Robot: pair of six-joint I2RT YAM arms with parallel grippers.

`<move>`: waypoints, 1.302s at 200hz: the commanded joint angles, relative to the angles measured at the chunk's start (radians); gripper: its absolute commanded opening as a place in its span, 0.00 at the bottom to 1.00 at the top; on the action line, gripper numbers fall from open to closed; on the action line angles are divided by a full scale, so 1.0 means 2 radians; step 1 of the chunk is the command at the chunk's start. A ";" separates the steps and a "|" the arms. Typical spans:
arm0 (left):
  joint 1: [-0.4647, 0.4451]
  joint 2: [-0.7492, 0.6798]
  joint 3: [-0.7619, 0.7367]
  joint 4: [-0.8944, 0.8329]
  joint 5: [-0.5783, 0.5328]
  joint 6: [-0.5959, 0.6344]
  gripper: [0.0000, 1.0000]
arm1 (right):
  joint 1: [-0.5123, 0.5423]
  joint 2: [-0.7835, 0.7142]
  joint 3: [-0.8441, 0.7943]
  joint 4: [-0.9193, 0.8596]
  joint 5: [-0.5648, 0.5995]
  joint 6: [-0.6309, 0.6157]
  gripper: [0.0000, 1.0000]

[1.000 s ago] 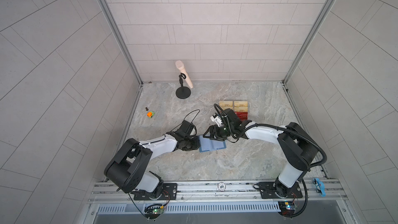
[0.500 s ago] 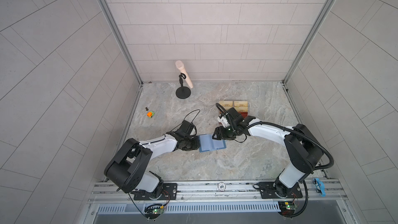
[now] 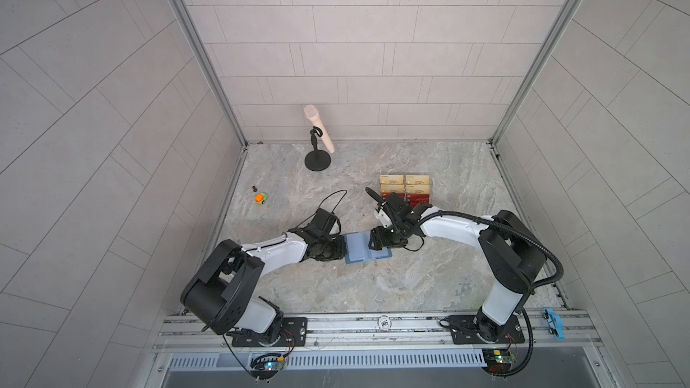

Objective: Put the credit cards into the card holder

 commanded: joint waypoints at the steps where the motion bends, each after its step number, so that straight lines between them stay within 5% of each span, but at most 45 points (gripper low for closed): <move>1: 0.003 0.002 0.006 -0.009 0.001 0.005 0.17 | 0.006 0.017 0.002 -0.004 0.006 -0.004 0.69; 83: 0.004 0.003 0.004 -0.008 0.000 0.005 0.17 | 0.009 0.021 0.000 0.026 -0.023 0.020 0.69; 260: 0.013 -0.010 -0.005 0.032 0.026 -0.013 0.19 | 0.006 0.028 -0.042 0.245 -0.142 0.156 0.69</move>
